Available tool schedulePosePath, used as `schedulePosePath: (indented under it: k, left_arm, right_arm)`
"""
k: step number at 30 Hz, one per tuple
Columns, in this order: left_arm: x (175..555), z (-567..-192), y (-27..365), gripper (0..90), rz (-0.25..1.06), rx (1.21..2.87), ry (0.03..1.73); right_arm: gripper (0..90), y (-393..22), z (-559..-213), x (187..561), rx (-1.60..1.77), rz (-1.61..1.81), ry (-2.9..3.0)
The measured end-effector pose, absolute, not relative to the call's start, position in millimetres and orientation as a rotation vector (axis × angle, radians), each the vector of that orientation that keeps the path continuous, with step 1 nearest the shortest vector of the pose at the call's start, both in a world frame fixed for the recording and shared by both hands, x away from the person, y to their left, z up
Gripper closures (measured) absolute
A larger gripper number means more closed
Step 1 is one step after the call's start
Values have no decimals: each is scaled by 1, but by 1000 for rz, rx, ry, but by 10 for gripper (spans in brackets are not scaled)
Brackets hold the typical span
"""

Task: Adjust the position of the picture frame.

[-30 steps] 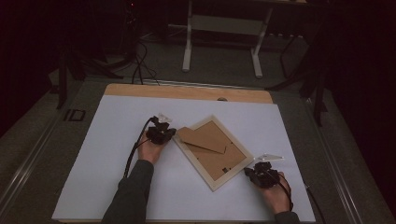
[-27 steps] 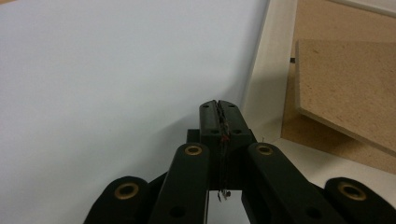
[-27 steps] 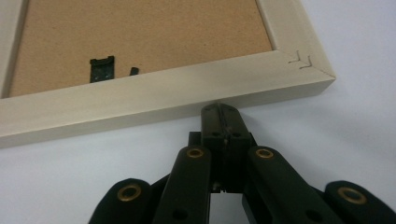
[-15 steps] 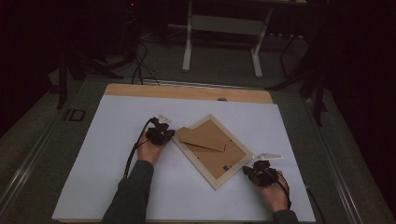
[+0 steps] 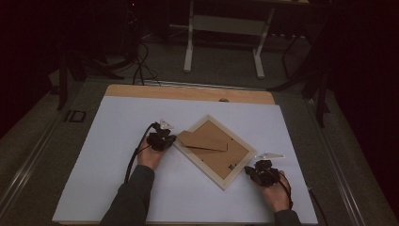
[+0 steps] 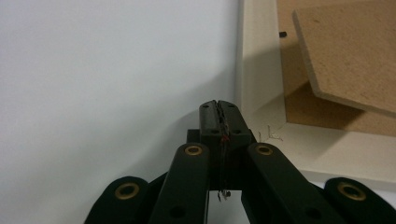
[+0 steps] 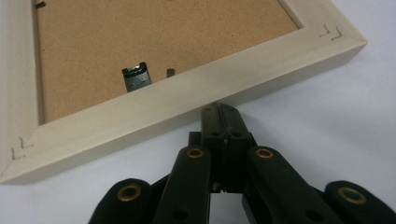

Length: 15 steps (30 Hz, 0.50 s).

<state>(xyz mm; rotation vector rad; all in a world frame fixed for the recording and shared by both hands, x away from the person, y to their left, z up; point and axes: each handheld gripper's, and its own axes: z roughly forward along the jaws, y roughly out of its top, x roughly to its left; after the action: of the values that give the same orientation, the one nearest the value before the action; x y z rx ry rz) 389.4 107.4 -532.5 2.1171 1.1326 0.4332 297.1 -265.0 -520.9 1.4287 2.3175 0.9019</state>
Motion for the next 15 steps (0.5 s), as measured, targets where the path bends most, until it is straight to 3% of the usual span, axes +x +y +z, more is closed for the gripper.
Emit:
schedulePosePath:
  k: [15]
  left_arm:
    - [362,-531,101,900,489,2133,1164]
  right_arm:
    - [899,-268,-521,311,1497,882,2279]
